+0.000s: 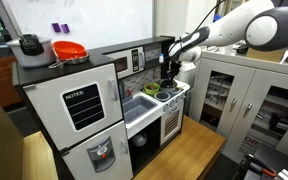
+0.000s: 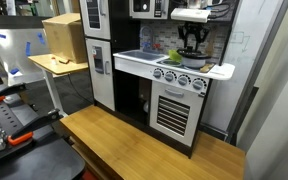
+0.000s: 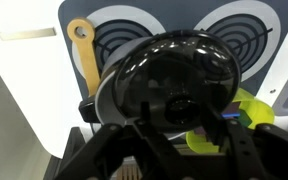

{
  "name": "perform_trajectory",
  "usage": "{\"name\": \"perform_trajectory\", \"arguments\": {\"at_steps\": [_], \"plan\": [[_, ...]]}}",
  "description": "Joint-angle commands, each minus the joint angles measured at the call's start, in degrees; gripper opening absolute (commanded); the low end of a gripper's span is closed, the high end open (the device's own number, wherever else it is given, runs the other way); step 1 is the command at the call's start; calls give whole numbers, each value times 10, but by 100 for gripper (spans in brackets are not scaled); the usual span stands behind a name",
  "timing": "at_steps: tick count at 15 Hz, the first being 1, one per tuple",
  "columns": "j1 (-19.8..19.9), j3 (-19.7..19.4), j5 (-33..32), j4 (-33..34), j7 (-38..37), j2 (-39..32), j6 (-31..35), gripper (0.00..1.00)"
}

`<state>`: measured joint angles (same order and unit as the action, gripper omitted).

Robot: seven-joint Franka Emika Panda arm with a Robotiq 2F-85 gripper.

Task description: Take off the lid from the pot and put it in the sink

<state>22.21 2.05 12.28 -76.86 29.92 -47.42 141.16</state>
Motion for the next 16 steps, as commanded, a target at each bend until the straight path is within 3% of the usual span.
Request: {"name": "perform_trajectory", "arguments": {"at_steps": [1,4,16], "plan": [[7,4,-8,39,-20,-19,-37,24],[5,2,-8,52,-30,-26,-44,8],[5,1,-7,11,-31,17,-5,8]]}}
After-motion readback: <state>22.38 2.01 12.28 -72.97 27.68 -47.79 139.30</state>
